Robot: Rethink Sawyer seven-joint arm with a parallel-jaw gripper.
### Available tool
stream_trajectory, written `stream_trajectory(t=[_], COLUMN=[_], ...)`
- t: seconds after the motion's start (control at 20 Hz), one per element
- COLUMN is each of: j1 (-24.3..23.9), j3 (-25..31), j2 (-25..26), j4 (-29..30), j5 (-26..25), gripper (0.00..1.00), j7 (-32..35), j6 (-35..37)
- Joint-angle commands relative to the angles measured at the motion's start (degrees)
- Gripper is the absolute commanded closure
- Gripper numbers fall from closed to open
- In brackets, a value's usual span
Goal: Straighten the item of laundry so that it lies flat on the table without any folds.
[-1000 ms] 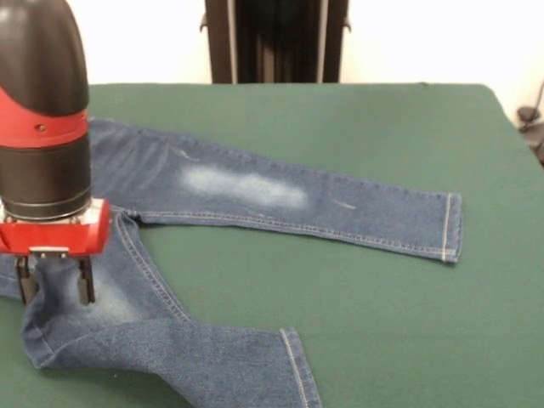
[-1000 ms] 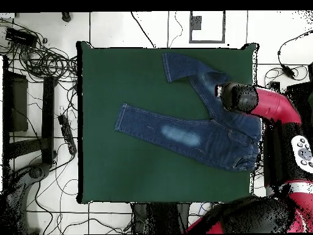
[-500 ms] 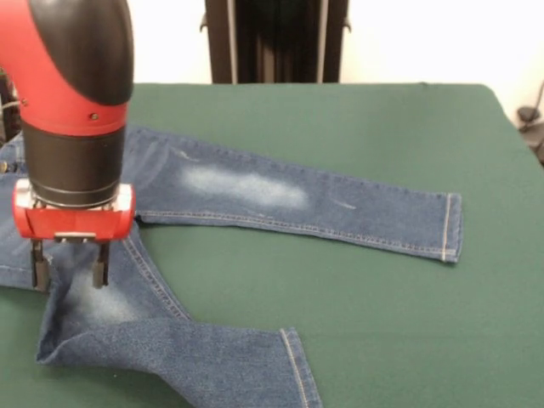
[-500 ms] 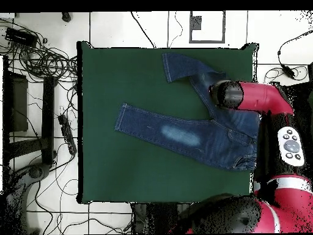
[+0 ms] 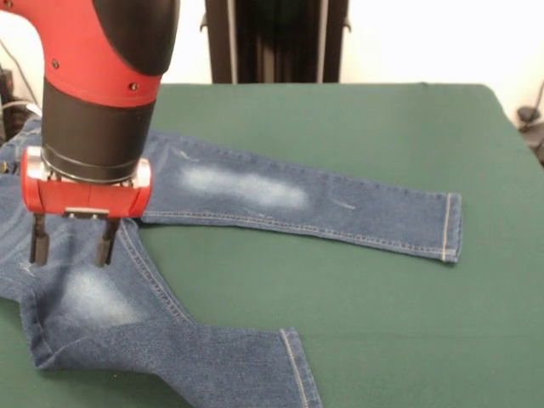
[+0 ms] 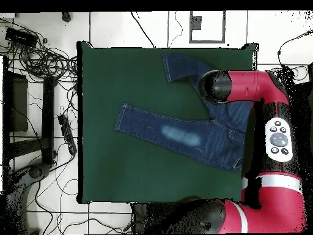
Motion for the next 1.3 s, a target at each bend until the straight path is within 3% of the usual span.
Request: stream_trajectory(t=[0.05,0.2,0.55,0.85,1.3], j1=[3.25,2.39,-1.08,-3.47,-5.58], j3=[-0.58,0.84,8.73,11.82,14.98], j2=[0.95,1.87,9.79,9.98,8.22], j4=[-4.01,-4.1,-7.14,-3.31,2.08], j5=[-0.04,1.45,8.25,12.59,12.96], gripper=[0.0,0.0,0.0,0.0,0.0], j7=[0.09,0.04,-1.9,-6.19,-10.16], j6=[10.19,9.67,6.56,3.99,0.02])
